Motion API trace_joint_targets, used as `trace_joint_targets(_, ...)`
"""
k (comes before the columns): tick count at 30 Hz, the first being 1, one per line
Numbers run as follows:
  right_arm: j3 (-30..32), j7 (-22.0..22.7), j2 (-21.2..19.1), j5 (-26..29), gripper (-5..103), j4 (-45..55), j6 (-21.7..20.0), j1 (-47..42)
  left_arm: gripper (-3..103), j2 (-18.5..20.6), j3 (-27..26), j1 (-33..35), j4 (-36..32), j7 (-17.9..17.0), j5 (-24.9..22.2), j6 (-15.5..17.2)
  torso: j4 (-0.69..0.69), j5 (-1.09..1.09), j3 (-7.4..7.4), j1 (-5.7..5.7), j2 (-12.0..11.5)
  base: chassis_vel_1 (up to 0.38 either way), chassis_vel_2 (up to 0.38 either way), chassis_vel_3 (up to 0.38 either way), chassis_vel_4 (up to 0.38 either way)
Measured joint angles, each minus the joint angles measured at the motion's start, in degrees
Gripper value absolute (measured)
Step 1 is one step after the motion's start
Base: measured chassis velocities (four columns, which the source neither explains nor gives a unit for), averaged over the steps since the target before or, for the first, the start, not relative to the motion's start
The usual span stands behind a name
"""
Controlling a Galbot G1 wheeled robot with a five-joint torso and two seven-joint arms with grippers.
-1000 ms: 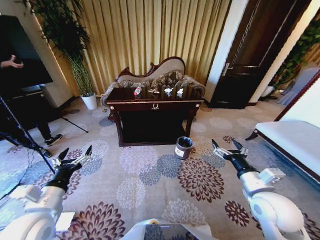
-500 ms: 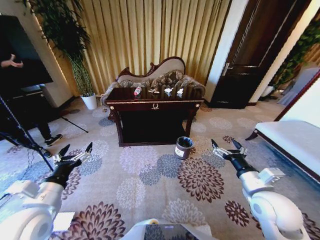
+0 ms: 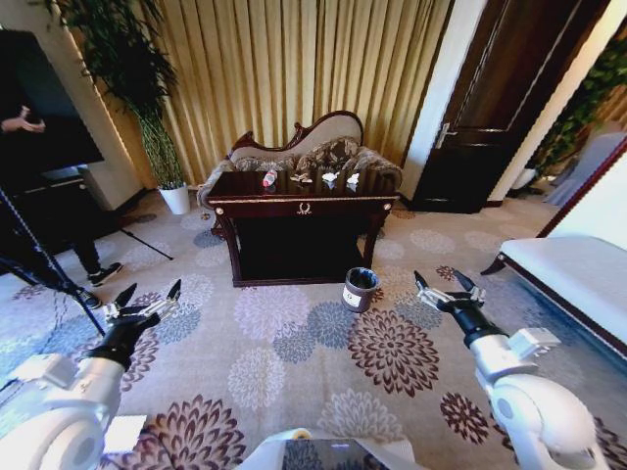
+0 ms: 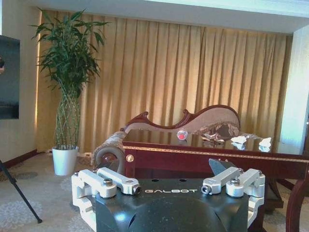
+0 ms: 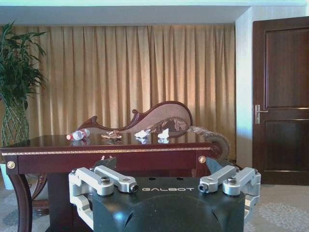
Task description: Move to the front of the table and place the trash on the table into the trash bin.
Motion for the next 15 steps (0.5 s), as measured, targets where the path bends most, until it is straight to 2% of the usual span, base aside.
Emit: trace_joint_targets(15,0.16,0.0,0.2,-0.02,100,-0.04,0.01,-0.07,100,-0.07,-0.09,0.36,0.0,0.3,0.17,-1.04,0.0,0.0,-0.01,-0.01,0.01,-0.015,0.012,0.008,-0.013)
